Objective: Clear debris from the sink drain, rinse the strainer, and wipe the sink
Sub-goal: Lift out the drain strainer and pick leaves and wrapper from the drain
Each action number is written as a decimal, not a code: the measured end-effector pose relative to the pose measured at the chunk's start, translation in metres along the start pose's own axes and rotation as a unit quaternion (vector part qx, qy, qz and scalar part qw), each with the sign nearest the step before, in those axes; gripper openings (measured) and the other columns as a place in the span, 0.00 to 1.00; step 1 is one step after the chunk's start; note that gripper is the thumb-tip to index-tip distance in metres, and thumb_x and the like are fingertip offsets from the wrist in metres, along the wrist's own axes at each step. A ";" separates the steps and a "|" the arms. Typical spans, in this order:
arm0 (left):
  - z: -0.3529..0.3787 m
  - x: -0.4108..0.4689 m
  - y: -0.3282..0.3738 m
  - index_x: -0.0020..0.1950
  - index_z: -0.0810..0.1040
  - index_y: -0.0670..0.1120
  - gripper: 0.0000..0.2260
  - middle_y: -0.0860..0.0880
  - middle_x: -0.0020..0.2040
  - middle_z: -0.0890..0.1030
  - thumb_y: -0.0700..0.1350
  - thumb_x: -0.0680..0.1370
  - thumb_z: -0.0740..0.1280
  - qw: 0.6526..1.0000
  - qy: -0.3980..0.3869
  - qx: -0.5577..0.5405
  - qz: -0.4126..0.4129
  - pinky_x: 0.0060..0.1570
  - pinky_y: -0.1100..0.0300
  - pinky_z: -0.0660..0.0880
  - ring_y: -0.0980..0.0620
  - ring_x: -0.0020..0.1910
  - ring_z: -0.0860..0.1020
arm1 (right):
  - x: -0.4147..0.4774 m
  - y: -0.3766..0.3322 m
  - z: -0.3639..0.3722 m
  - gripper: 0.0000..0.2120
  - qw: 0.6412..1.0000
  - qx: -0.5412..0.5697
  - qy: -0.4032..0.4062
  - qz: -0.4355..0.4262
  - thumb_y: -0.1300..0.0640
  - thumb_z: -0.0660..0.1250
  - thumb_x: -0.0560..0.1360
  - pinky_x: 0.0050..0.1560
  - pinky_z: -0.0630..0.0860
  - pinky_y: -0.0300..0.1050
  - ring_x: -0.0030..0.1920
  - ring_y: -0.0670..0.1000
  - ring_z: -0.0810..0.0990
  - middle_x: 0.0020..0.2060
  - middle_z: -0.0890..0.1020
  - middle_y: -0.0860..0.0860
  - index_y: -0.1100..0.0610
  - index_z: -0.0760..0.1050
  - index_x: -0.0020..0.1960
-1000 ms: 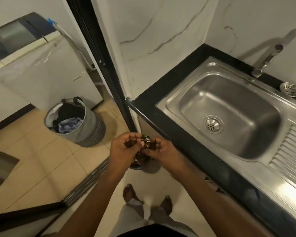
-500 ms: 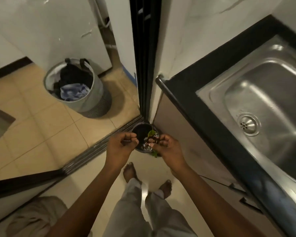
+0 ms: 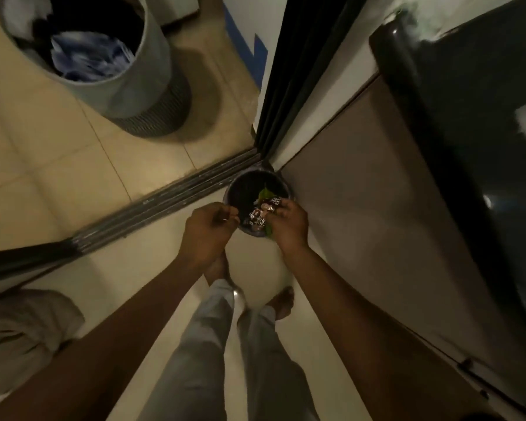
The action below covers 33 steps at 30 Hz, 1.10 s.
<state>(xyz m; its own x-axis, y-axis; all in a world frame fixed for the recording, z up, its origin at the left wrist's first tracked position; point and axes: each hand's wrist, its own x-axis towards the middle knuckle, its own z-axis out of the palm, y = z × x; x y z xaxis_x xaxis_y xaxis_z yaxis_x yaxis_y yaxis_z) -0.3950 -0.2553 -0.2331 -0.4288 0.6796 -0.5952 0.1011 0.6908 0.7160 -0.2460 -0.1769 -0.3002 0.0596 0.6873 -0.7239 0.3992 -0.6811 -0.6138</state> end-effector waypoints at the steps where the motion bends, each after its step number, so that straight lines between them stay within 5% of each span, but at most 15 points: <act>1: 0.004 0.007 -0.006 0.56 0.85 0.38 0.07 0.41 0.53 0.87 0.36 0.80 0.72 1.000 -0.002 0.003 -0.006 0.53 0.56 0.78 0.51 0.47 0.81 | 0.015 0.007 0.007 0.17 1.000 -0.003 0.009 0.012 0.66 0.77 0.72 0.62 0.80 0.60 0.57 0.58 0.84 0.55 0.86 0.57 0.60 0.81 0.60; 4: 0.017 0.028 -0.025 0.57 0.85 0.38 0.07 0.42 0.53 0.87 0.36 0.80 0.71 0.999 0.004 0.000 -0.038 0.56 0.52 0.79 0.51 0.48 0.81 | 0.057 0.030 0.027 0.14 0.998 -0.018 0.026 0.051 0.65 0.78 0.71 0.62 0.80 0.59 0.57 0.61 0.84 0.55 0.86 0.58 0.60 0.83 0.56; 10: 0.029 0.058 -0.055 0.58 0.85 0.40 0.08 0.45 0.51 0.86 0.37 0.81 0.70 0.999 0.021 -0.011 -0.042 0.54 0.56 0.78 0.52 0.47 0.80 | 0.117 0.052 0.051 0.19 0.992 -0.002 0.027 0.120 0.63 0.76 0.73 0.61 0.81 0.56 0.58 0.62 0.82 0.61 0.83 0.58 0.60 0.81 0.64; 13: 0.031 0.067 -0.064 0.60 0.85 0.40 0.08 0.44 0.53 0.86 0.37 0.82 0.69 0.999 0.019 -0.010 -0.044 0.54 0.56 0.78 0.51 0.50 0.81 | 0.126 0.052 0.058 0.15 0.989 0.043 -0.015 0.144 0.63 0.73 0.77 0.53 0.82 0.52 0.48 0.55 0.82 0.56 0.82 0.56 0.61 0.80 0.63; 16: 0.032 0.069 -0.067 0.60 0.85 0.40 0.09 0.44 0.54 0.86 0.38 0.82 0.69 0.999 0.018 -0.013 -0.046 0.53 0.57 0.77 0.51 0.50 0.81 | 0.128 0.052 0.059 0.13 0.988 0.053 -0.019 0.140 0.62 0.71 0.80 0.51 0.82 0.48 0.56 0.58 0.82 0.55 0.83 0.55 0.61 0.80 0.64; 19: 0.029 0.066 -0.063 0.60 0.85 0.40 0.09 0.43 0.54 0.87 0.38 0.82 0.69 0.999 0.019 -0.015 -0.045 0.52 0.58 0.77 0.51 0.49 0.80 | 0.123 0.055 0.054 0.15 0.992 0.036 -0.003 0.118 0.63 0.71 0.79 0.60 0.81 0.51 0.59 0.58 0.82 0.60 0.83 0.58 0.61 0.79 0.66; 22: 0.026 0.056 -0.054 0.59 0.85 0.41 0.08 0.43 0.54 0.87 0.38 0.82 0.69 0.999 0.010 -0.020 -0.032 0.51 0.57 0.77 0.51 0.49 0.81 | 0.102 0.050 0.041 0.14 0.998 0.002 0.003 0.070 0.64 0.71 0.78 0.62 0.81 0.53 0.60 0.57 0.83 0.59 0.84 0.57 0.62 0.80 0.63; 29: 0.013 0.002 0.006 0.61 0.84 0.41 0.09 0.44 0.56 0.87 0.37 0.81 0.69 0.999 -0.017 -0.010 0.028 0.53 0.58 0.78 0.49 0.53 0.84 | -0.020 -0.008 -0.020 0.08 0.992 0.122 -0.022 -0.013 0.69 0.69 0.78 0.46 0.83 0.39 0.48 0.54 0.85 0.52 0.86 0.61 0.65 0.82 0.56; 33: 0.000 -0.044 0.056 0.59 0.85 0.43 0.09 0.48 0.53 0.87 0.37 0.81 0.70 0.996 -0.028 -0.011 0.080 0.50 0.68 0.78 0.64 0.47 0.83 | -0.103 -0.050 -0.064 0.05 0.984 0.168 -0.035 -0.039 0.69 0.70 0.78 0.46 0.83 0.40 0.47 0.54 0.85 0.49 0.86 0.61 0.64 0.82 0.53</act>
<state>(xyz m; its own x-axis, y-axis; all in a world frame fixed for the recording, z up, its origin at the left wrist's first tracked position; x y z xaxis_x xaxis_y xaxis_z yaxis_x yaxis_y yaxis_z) -0.3711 -0.2461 -0.1666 -0.3577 0.7936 -0.4922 0.1448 0.5679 0.8103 -0.2138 -0.1971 -0.1749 -0.0274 0.7304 -0.6825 0.0732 -0.6795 -0.7301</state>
